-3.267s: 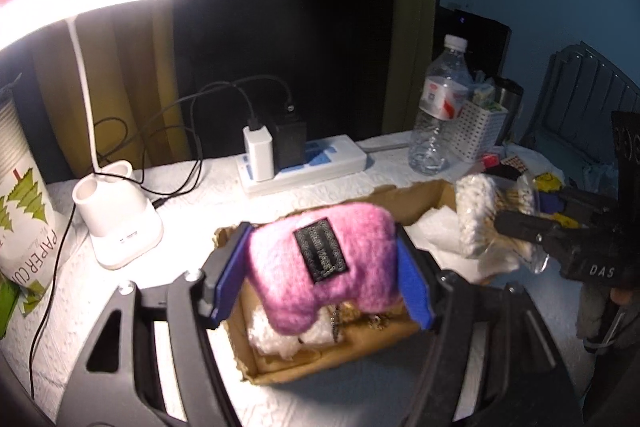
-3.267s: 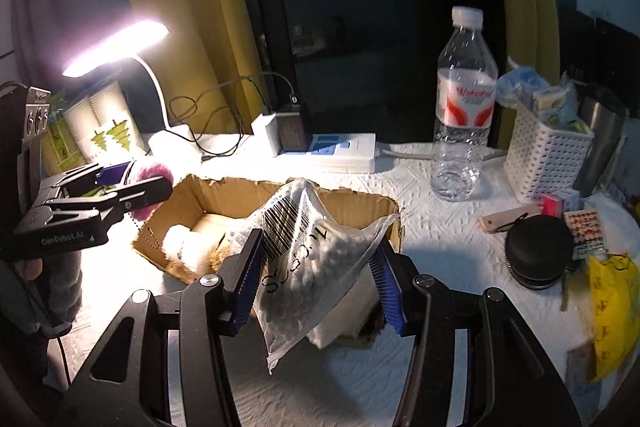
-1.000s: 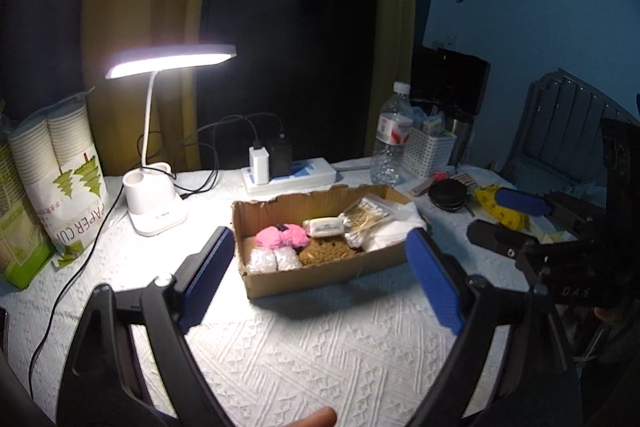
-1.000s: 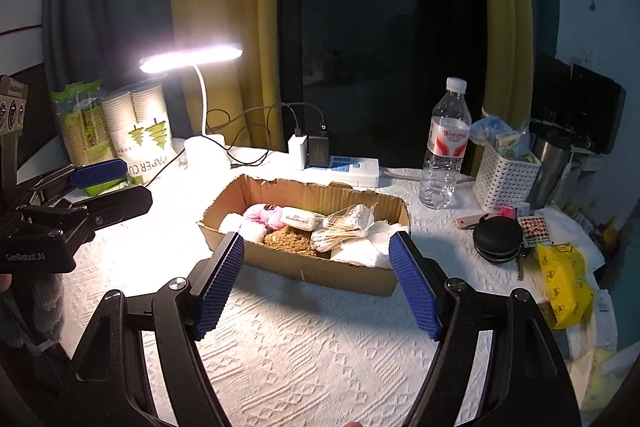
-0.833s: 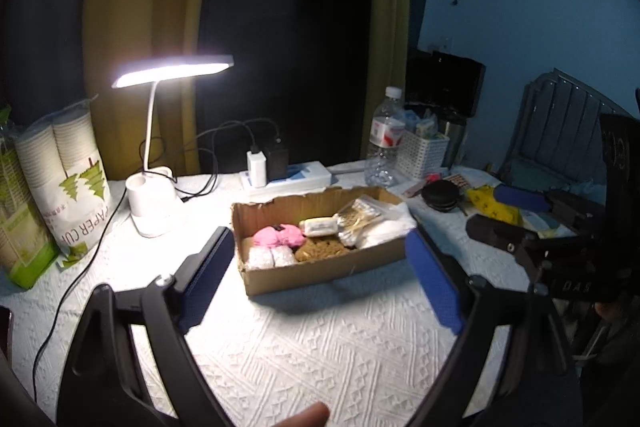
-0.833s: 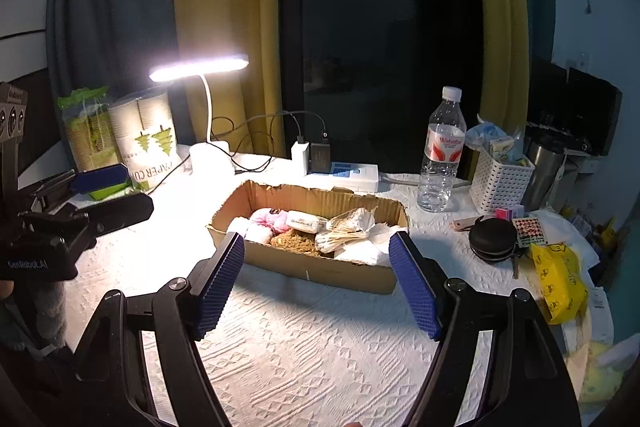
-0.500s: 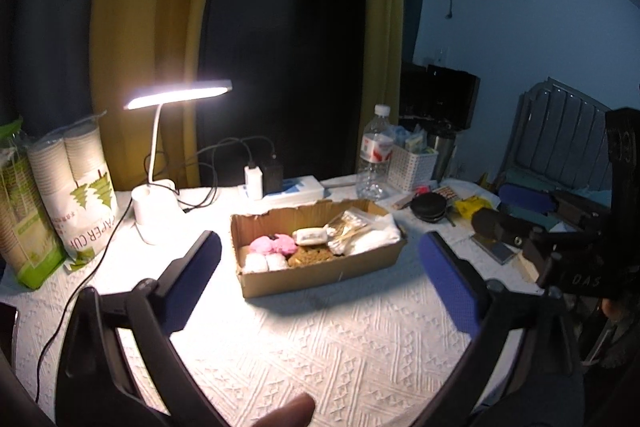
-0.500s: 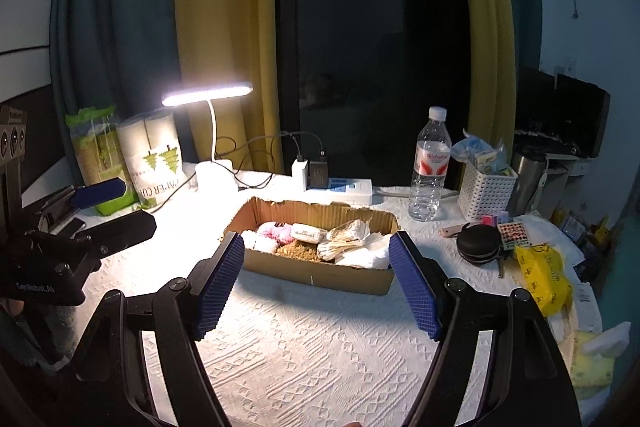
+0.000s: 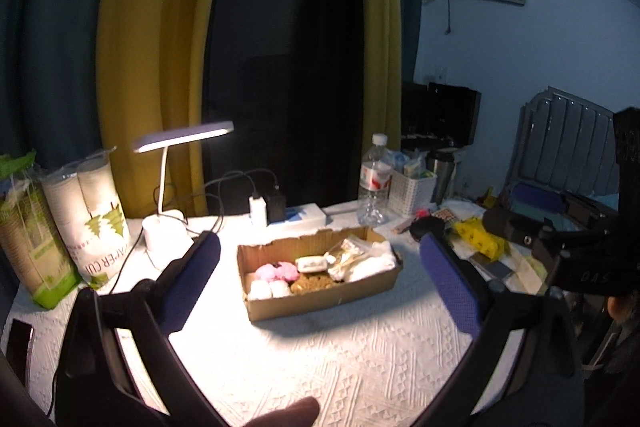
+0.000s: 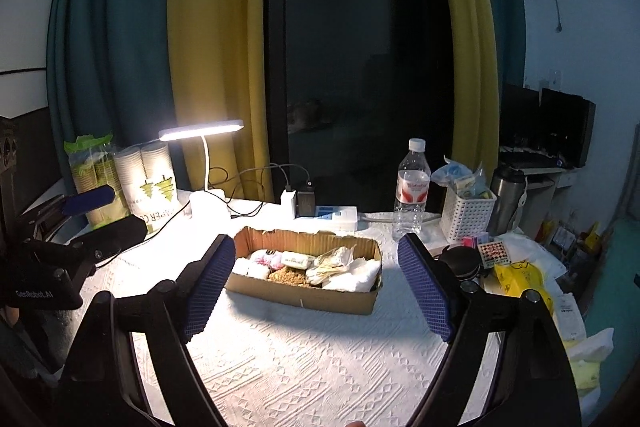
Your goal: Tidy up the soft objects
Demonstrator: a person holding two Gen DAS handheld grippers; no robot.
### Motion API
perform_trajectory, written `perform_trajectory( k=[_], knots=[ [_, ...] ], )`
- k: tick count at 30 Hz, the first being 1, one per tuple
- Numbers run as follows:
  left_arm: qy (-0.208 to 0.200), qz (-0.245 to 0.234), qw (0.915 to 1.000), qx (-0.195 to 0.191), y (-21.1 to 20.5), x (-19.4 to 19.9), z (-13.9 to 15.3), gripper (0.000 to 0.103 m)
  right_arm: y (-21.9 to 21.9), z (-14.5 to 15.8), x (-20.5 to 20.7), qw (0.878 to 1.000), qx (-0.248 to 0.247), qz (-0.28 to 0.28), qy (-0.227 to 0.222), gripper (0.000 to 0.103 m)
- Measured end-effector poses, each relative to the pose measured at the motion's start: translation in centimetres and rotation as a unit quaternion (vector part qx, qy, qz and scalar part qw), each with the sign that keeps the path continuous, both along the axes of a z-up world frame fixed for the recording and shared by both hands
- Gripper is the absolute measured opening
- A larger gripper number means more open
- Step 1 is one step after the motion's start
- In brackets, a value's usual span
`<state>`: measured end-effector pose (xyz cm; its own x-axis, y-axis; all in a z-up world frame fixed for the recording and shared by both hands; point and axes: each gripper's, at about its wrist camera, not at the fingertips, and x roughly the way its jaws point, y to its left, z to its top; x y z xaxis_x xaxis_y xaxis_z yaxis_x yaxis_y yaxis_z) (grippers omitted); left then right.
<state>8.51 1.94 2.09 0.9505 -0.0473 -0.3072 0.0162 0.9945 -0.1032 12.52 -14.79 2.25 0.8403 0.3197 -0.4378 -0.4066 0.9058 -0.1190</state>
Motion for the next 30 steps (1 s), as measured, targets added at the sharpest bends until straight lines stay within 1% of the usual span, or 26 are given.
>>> perform_trajectory(
  k=[9, 14, 30],
  knots=[
    [-0.002, -0.005, 0.9999, 0.009, -0.2, 1.2, 0.7, 0.101, -0.3, 0.5, 0.6, 1.0, 0.003, -0.002, -0.006, 0.086],
    [-0.011, -0.004, 0.9999, 0.008, -0.2, 1.5, 1.3, 0.101, -0.4, 0.8, 1.3, 1.0, 0.004, -0.004, -0.007, 0.086],
    [-0.009, -0.002, 0.9999, 0.011, -0.1, 2.9, 1.8, 0.101, -0.5, 1.0, 2.8, 1.0, 0.002, -0.002, -0.002, 0.086]
  ],
)
